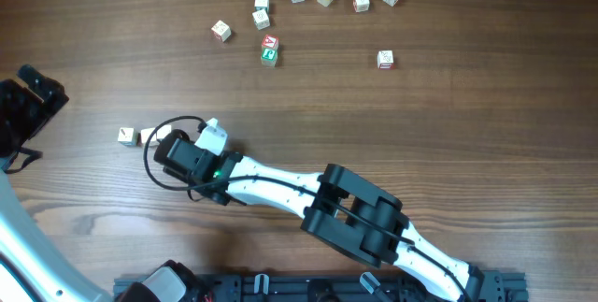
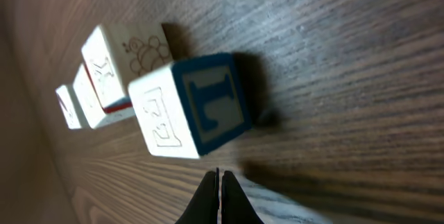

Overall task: Form a horizontal line
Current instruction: 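Push the E block against the row and release it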

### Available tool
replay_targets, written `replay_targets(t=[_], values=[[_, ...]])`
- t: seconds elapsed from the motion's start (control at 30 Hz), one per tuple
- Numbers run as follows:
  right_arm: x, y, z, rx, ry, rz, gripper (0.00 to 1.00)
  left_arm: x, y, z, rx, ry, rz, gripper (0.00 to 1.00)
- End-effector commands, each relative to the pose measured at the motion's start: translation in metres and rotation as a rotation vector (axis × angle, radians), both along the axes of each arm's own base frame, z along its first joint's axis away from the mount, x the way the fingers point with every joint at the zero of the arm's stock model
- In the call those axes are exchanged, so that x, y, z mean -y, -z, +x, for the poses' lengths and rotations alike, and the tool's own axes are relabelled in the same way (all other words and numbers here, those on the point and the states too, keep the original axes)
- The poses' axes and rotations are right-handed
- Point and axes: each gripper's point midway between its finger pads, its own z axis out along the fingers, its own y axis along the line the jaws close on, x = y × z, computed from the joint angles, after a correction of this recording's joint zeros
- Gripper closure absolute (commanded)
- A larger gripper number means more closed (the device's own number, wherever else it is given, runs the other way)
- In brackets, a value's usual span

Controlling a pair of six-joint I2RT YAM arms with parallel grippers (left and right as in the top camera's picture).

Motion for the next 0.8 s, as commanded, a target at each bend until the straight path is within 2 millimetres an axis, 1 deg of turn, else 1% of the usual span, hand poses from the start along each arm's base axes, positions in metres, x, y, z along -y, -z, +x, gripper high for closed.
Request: replay_targets(t=[0.0, 0.77], values=[[0.0071, 0.0206, 0.0132, -0.007, 0.065, -0.013, 0.95, 0.0006, -0.0065, 0.0015, 0.022, 0.0, -0.002, 0.0], [0.0056, 0.0148, 0.0231, 0.049, 0.082, -0.003, 0.93, 0.0006, -0.0065, 0.0015, 0.022, 0.0, -0.002, 0.0]])
